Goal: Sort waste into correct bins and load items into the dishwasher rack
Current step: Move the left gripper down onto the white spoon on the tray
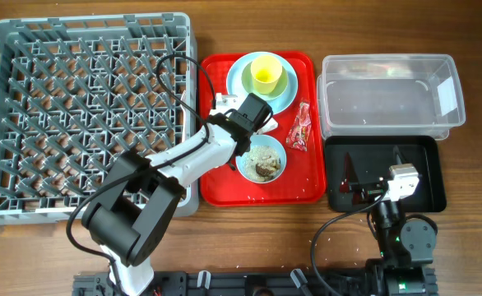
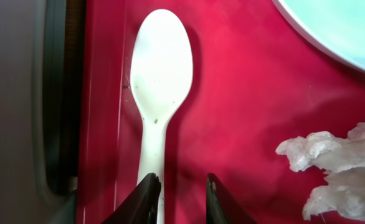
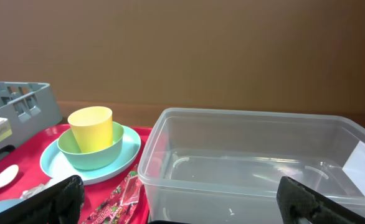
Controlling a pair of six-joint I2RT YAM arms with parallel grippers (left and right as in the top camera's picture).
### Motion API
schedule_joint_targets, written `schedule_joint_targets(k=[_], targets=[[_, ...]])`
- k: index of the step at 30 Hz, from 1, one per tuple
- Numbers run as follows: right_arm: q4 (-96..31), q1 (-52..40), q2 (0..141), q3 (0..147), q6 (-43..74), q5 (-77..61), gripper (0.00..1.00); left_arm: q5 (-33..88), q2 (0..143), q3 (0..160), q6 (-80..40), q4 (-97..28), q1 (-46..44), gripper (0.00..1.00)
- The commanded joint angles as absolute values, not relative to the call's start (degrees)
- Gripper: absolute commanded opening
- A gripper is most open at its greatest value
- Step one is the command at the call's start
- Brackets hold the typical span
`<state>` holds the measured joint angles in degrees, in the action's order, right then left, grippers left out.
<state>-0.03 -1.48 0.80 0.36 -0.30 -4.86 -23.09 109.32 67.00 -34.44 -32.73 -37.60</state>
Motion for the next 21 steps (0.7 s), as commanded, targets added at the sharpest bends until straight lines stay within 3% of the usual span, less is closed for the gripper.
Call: schedule_joint_targets(k=[1, 21], targets=[[0.1, -1.5, 1.0, 0.3, -1.1, -4.3, 1.0, -25.4, 110.4, 66.3, -35.2, -32.5, -35.3, 0.27], [0.1, -1.5, 1.0, 0.3, -1.1, -4.3, 1.0, -17.2, 110.6, 64.4, -35.2, -30.5, -32.5, 0.26]])
